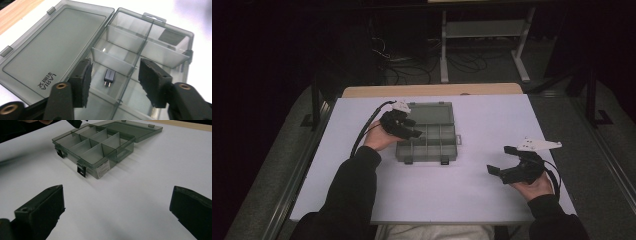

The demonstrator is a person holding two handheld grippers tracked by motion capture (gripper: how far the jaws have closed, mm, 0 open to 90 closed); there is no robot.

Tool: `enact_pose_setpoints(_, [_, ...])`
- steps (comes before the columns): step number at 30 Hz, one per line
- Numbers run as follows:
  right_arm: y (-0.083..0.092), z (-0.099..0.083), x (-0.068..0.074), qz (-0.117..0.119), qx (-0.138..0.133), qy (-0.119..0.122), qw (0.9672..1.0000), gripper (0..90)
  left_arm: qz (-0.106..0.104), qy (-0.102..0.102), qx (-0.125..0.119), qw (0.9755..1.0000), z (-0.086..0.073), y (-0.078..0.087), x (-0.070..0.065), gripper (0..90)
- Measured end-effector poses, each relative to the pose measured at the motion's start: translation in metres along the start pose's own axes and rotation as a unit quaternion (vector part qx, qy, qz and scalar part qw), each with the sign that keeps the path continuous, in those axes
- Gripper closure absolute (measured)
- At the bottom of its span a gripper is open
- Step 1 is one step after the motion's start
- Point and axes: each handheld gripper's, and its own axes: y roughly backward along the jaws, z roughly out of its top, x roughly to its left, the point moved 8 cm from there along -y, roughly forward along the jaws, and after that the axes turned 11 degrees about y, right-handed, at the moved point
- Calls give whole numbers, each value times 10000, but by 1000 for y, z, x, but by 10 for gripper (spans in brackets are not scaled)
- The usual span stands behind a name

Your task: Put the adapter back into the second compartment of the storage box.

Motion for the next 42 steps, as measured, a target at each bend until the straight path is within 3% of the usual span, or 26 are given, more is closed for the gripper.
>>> enact_pose_setpoints(9, [-1,0,0,7,12,9,10000,0,-91,79,-241,9996,2,19,-3,301])
enact_pose_setpoints(19, [-1,0,0,25,22,11,10000,0,79,171,-463,9988,-3,34,-1,143])
enact_pose_setpoints(23, [-1,0,0,33,28,11,10000,0,36,272,-516,9983,-7,39,-1,89])
enact_pose_setpoints(28, [-2,-1,0,31,37,19,10000,0,-179,365,-721,9966,-10,49,-4,6])
enact_pose_setpoints(42, [-2,-1,0,19,49,23,10000,0,-147,443,-951,9944,-28,64,-4,0])
